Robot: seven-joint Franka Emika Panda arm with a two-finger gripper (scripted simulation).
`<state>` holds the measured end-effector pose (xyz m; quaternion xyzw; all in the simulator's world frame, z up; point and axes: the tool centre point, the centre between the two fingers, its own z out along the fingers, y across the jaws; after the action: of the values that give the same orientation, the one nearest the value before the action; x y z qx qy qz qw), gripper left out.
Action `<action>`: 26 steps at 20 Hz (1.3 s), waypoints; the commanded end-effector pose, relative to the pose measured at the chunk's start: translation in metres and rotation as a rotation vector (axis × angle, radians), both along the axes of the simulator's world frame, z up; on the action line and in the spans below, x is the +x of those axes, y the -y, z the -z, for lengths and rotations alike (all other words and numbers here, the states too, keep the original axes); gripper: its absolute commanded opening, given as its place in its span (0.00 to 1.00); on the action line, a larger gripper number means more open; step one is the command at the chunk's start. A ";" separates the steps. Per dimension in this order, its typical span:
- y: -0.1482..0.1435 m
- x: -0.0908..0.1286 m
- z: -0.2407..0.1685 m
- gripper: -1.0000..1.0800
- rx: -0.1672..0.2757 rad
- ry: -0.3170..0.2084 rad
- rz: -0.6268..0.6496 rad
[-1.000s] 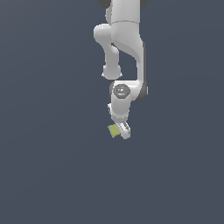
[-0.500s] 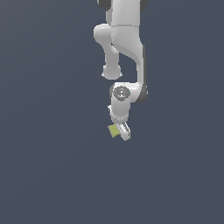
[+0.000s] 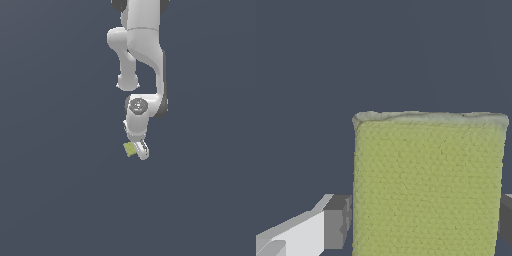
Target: Pick up the object and move it to a goal position.
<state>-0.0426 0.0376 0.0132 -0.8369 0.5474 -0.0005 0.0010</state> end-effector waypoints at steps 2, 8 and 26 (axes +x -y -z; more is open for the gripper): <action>0.007 -0.001 -0.007 0.00 0.000 0.002 0.001; 0.034 -0.005 -0.033 0.00 0.001 0.001 0.001; 0.147 -0.020 -0.140 0.00 -0.001 -0.002 0.002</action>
<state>-0.0624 -0.1055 0.1485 -0.8359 0.5489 0.0002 0.0003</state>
